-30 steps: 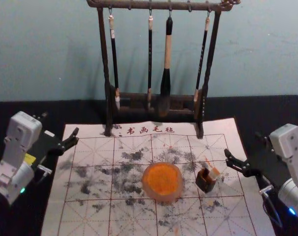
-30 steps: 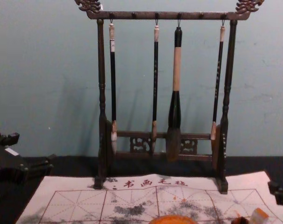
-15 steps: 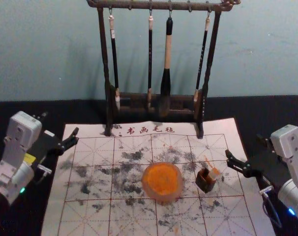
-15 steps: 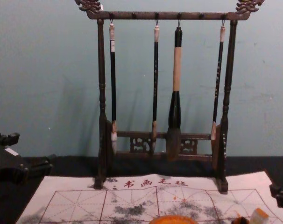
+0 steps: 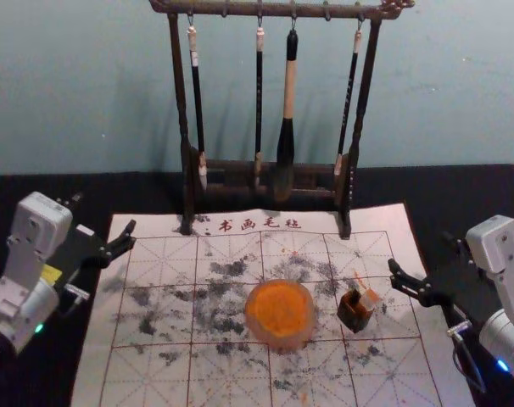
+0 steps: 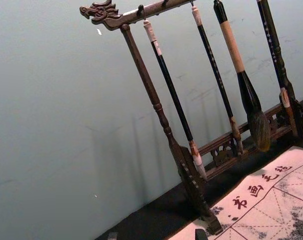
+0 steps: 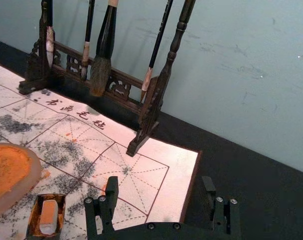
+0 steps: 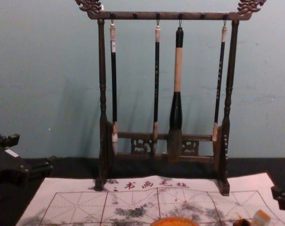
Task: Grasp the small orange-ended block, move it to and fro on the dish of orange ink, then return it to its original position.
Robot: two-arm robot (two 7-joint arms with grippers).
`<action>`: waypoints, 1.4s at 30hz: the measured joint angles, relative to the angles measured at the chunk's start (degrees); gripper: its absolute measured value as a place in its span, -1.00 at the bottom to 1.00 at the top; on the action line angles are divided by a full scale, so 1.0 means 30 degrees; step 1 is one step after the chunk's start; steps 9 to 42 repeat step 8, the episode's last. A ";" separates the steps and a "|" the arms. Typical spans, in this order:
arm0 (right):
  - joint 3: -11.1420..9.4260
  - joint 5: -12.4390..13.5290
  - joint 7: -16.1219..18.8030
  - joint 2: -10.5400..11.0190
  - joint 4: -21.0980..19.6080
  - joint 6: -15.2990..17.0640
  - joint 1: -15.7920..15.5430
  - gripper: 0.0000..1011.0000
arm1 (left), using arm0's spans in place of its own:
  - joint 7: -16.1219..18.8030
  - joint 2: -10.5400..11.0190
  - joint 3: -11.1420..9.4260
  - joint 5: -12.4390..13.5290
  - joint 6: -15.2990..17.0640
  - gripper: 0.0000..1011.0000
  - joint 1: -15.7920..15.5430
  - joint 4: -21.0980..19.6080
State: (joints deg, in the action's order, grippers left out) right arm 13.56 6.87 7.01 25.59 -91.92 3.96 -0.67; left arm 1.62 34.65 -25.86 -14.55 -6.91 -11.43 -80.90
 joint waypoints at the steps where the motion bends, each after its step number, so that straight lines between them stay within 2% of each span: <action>1: 0.0002 0.0002 0.0002 0.0001 -0.0002 0.0001 0.0000 0.98 | -0.0001 0.0000 -0.0001 0.0000 0.0000 0.98 0.0000 0.0001; 42: 0.0005 0.0017 0.0009 0.0011 -0.0009 0.0001 0.0000 0.98 | -0.0001 0.0000 -0.0001 0.0001 0.0000 0.98 0.0001 0.0000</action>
